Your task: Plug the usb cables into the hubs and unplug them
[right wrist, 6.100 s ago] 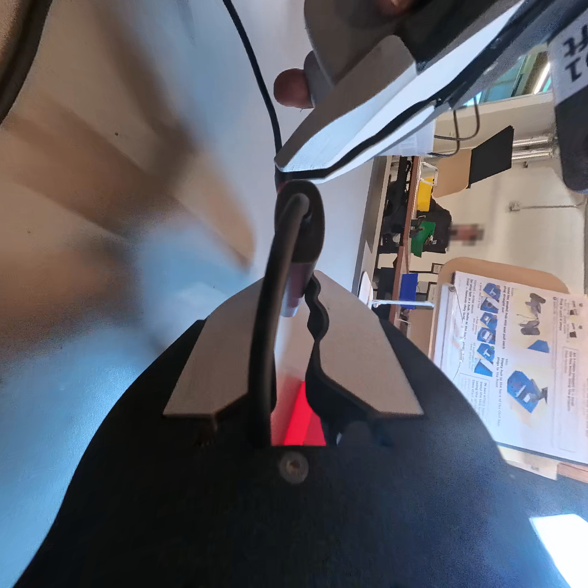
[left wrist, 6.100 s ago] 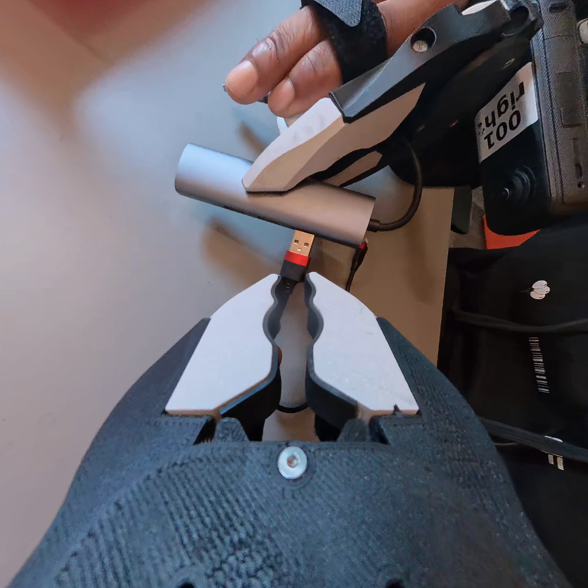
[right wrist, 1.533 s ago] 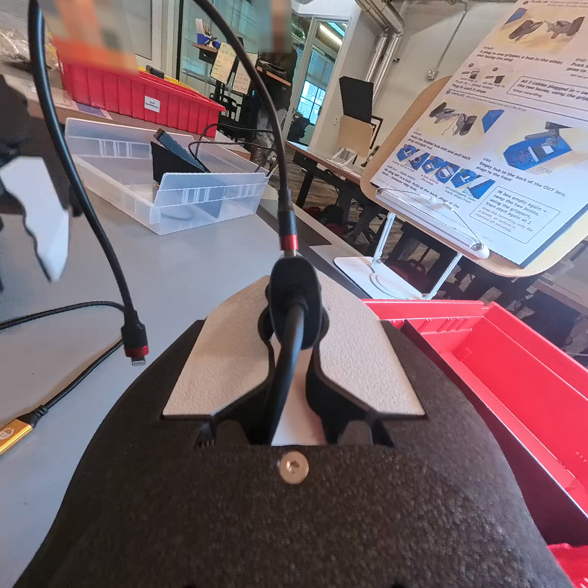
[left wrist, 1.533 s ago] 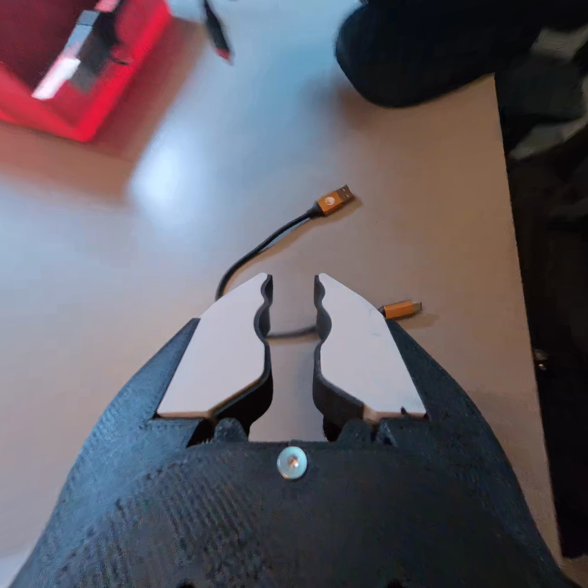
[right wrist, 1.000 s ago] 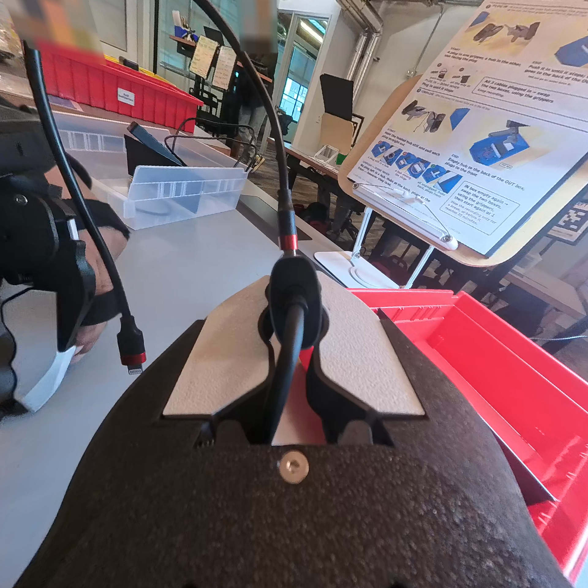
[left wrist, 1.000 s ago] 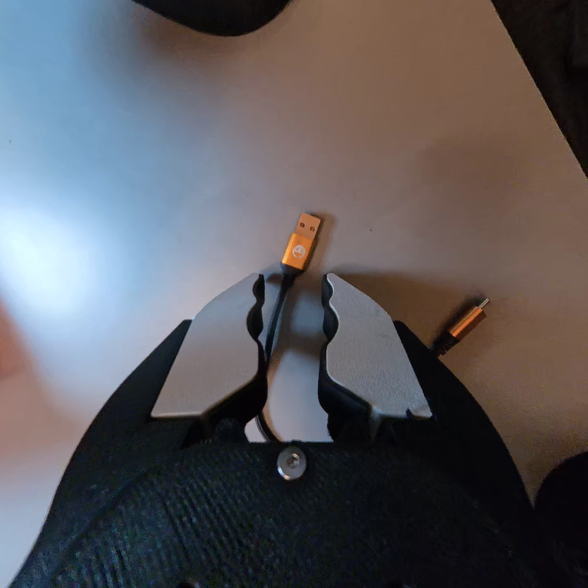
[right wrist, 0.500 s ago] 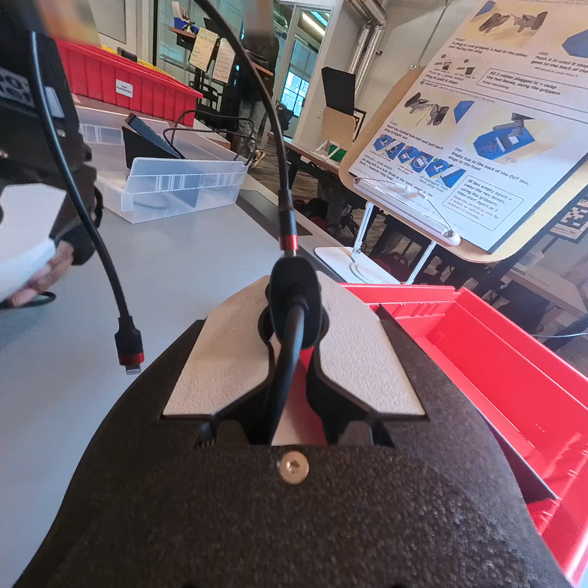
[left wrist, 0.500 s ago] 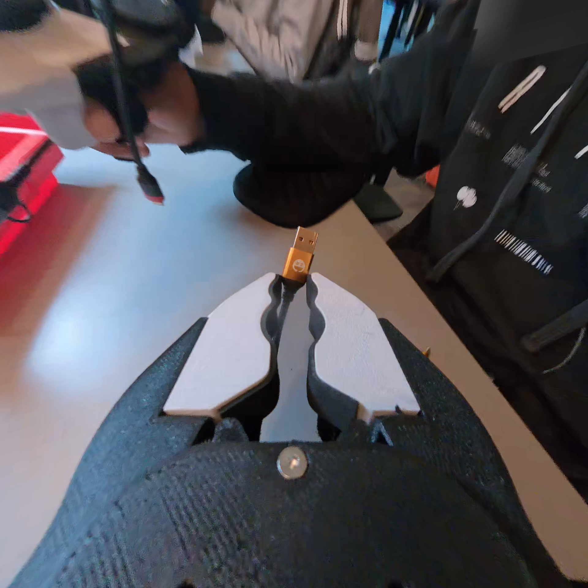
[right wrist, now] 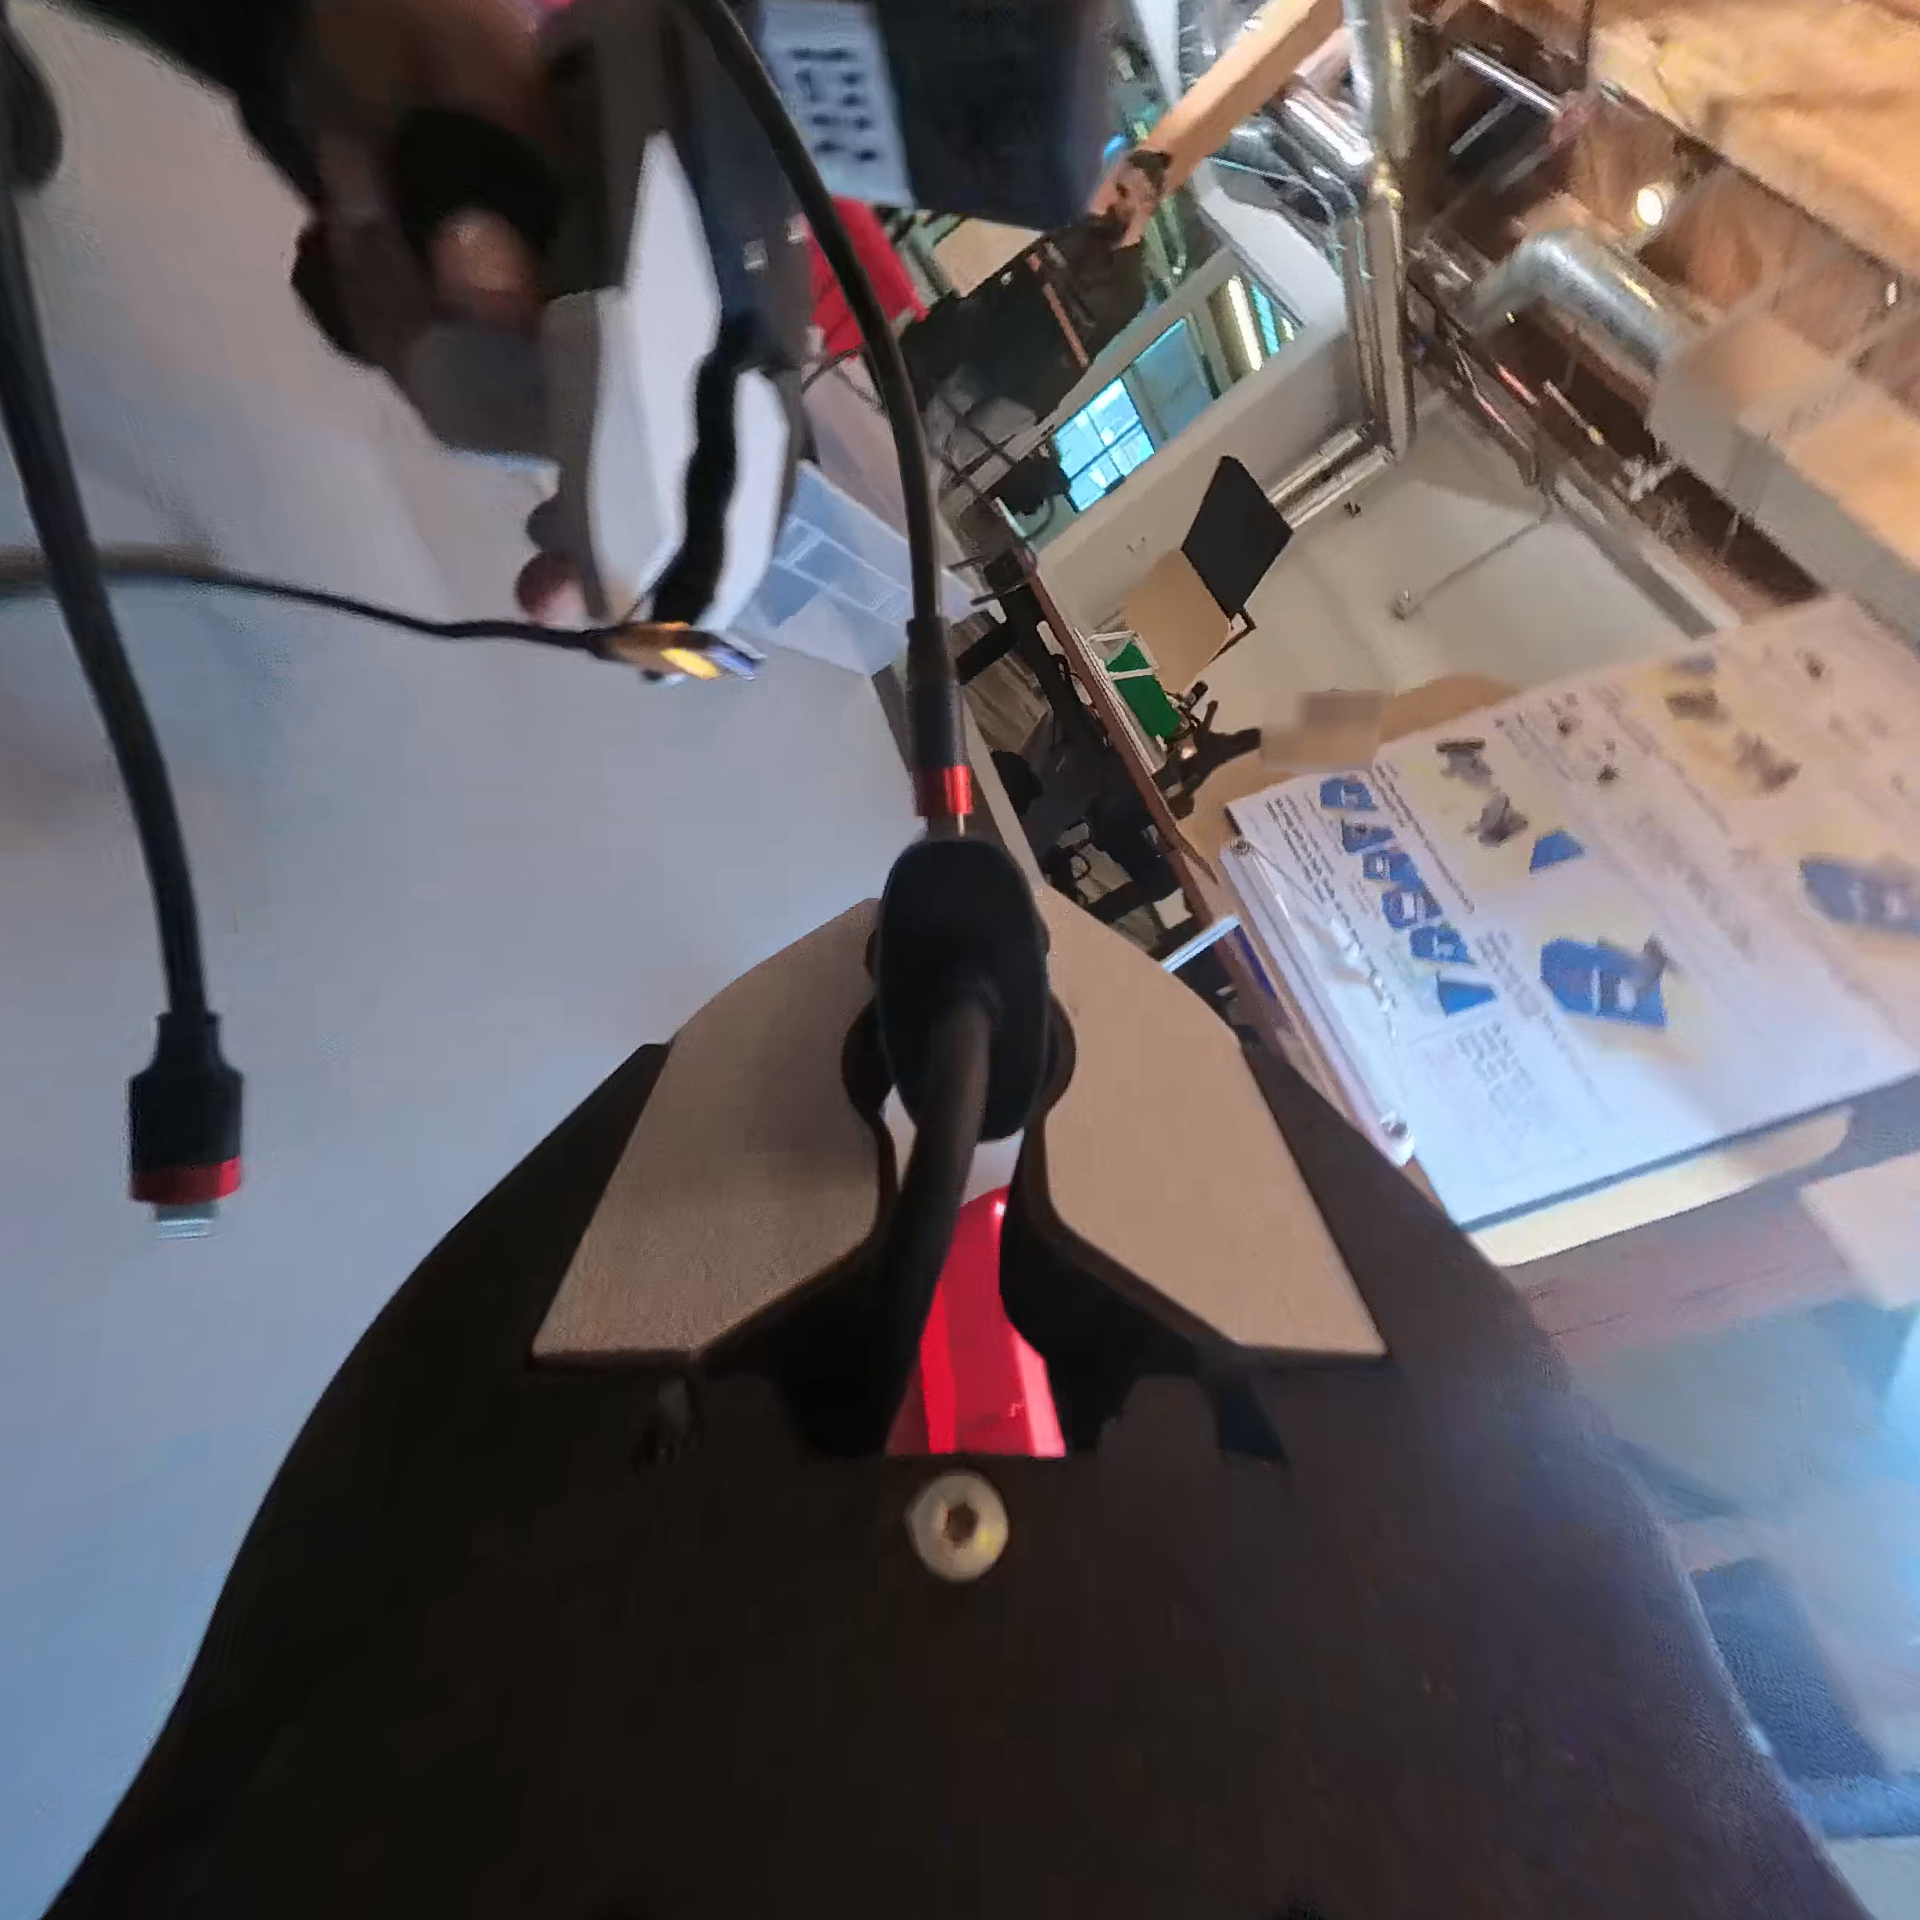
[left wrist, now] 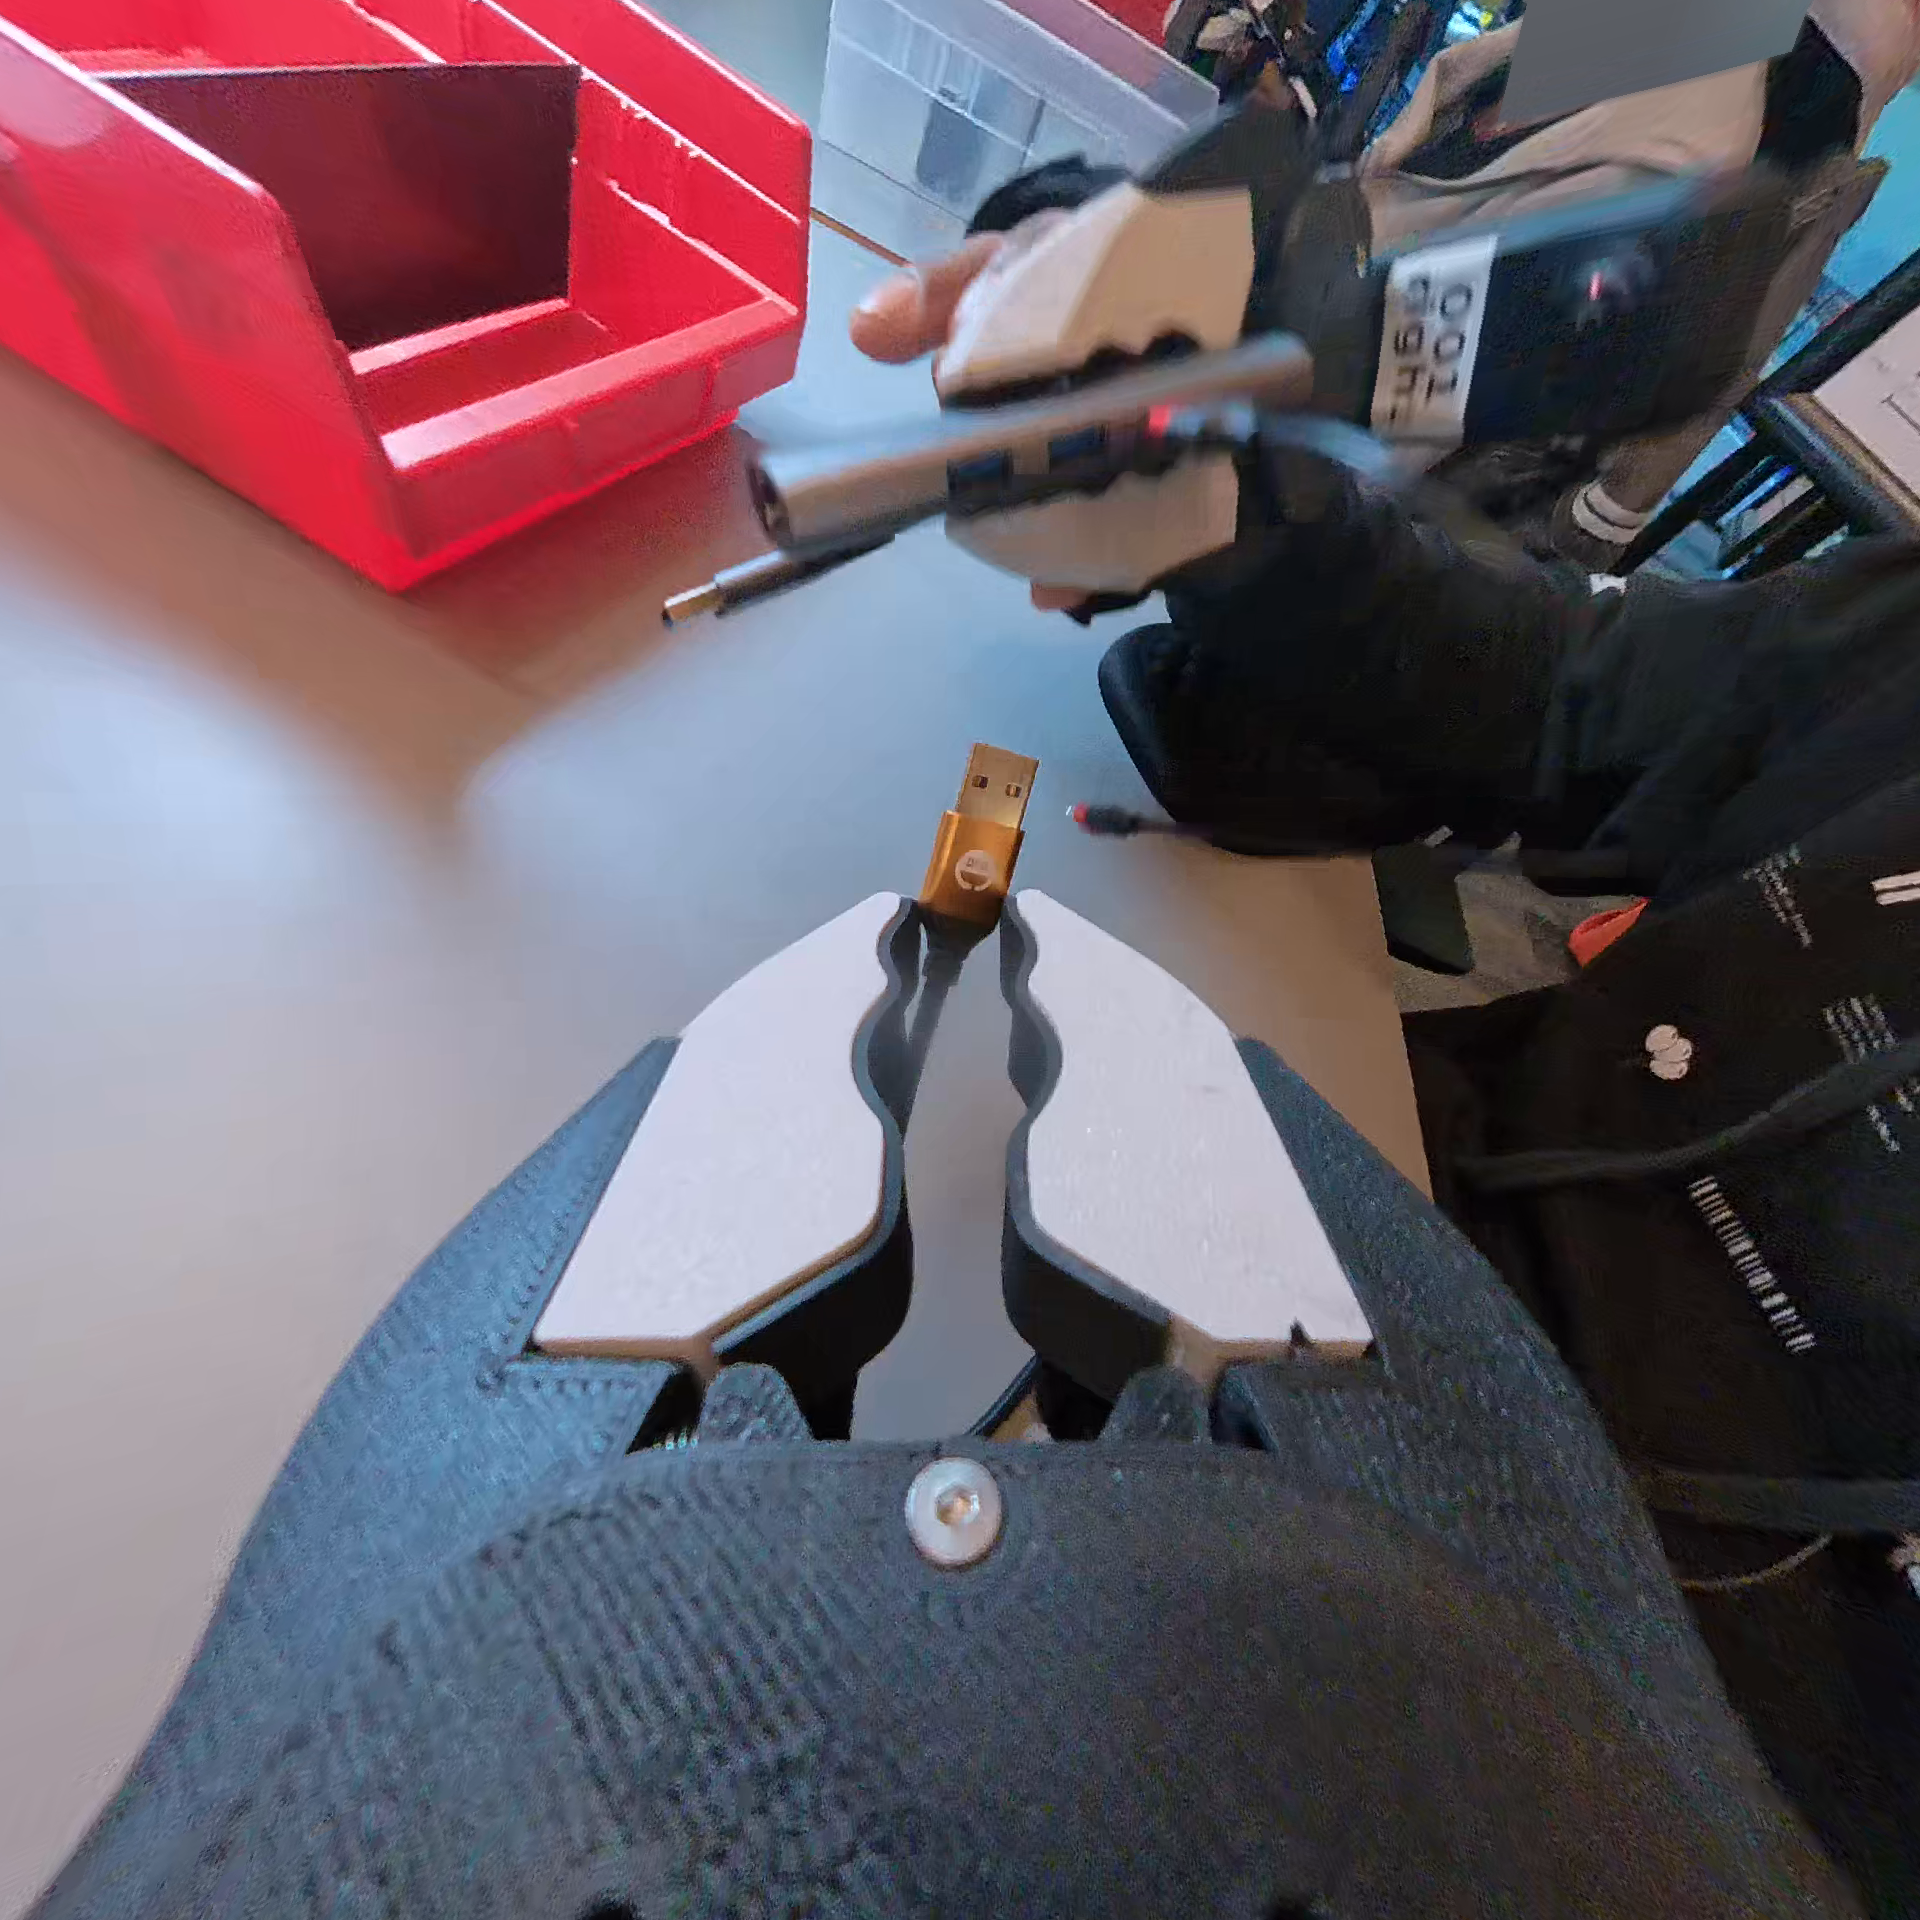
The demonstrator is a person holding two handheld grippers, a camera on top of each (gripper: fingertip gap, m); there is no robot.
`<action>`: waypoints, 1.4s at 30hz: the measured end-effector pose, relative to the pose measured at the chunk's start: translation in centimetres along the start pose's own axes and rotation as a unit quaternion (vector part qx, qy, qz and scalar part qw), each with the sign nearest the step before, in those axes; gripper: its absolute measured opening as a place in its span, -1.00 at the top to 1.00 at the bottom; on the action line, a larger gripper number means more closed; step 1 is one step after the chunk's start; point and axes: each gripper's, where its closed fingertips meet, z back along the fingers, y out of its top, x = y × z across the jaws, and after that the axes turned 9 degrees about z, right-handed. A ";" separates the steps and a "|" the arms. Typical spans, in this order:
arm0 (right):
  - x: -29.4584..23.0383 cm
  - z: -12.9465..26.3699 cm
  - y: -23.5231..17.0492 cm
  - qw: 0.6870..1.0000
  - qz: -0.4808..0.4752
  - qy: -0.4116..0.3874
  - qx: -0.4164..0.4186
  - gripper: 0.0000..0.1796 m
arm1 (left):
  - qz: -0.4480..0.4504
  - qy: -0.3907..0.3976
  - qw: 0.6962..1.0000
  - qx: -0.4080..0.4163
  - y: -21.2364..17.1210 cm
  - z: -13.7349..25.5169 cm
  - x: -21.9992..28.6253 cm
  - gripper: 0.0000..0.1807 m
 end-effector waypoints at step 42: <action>-10.4 -2.8 1.3 0.963 0.200 0.173 -0.058 0.80 | 0.071 -0.043 0.988 -0.131 -5.3 -1.3 0.1 0.85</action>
